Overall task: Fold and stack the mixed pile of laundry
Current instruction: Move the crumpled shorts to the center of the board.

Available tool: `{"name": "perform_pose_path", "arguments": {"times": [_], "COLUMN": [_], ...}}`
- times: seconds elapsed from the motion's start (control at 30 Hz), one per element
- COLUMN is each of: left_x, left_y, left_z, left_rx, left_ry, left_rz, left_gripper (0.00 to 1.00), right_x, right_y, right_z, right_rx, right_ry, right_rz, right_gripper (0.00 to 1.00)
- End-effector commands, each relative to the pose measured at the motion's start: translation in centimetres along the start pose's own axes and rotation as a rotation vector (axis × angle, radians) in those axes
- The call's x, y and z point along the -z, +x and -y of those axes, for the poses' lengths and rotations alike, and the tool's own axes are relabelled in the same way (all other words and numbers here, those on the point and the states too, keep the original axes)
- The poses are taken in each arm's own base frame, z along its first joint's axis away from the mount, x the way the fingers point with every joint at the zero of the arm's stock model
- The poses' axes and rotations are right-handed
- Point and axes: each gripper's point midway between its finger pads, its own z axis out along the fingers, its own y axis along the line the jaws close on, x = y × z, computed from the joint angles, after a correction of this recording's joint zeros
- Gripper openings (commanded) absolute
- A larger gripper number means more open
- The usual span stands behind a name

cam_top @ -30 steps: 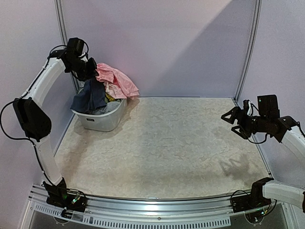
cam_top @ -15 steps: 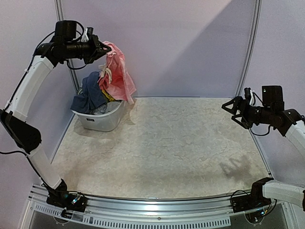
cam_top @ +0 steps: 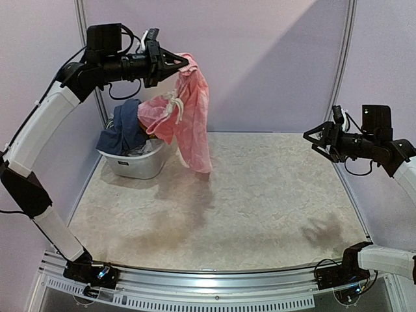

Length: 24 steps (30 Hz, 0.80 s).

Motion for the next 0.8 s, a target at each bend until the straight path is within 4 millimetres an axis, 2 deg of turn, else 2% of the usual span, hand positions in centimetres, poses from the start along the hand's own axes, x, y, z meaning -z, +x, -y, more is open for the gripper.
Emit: {"name": "perform_pose_path", "arguments": {"times": [0.0, 0.17, 0.37, 0.57, 0.77], "left_x": [-1.2, -3.7, -6.9, -7.3, -7.0], "left_y": [4.1, 8.0, 12.0, 12.9, 13.1], "left_z": [3.3, 4.3, 6.0, 7.3, 7.7], "left_rx": [-0.019, 0.007, 0.042, 0.064, 0.044], "left_ry": [0.100, 0.125, 0.173, 0.199, 0.187], "left_rz": [-0.092, -0.158, -0.240, -0.278, -0.316], "left_gripper": [0.00, 0.00, 0.00, 0.00, 0.00], "right_x": [0.1, -0.3, -0.9, -2.6, -6.5], "right_y": [0.4, 1.6, 4.7, 7.3, 9.3], "right_z": [-1.4, -1.7, -2.4, -2.2, -2.0], "right_rx": [-0.001, -0.003, 0.089, 0.202, 0.338], "right_ry": [-0.062, -0.115, -0.184, -0.202, -0.172], "right_rz": [-0.037, -0.084, -0.172, -0.216, -0.271], "right_gripper": [0.69, 0.73, 0.77, 0.80, 0.82]}}
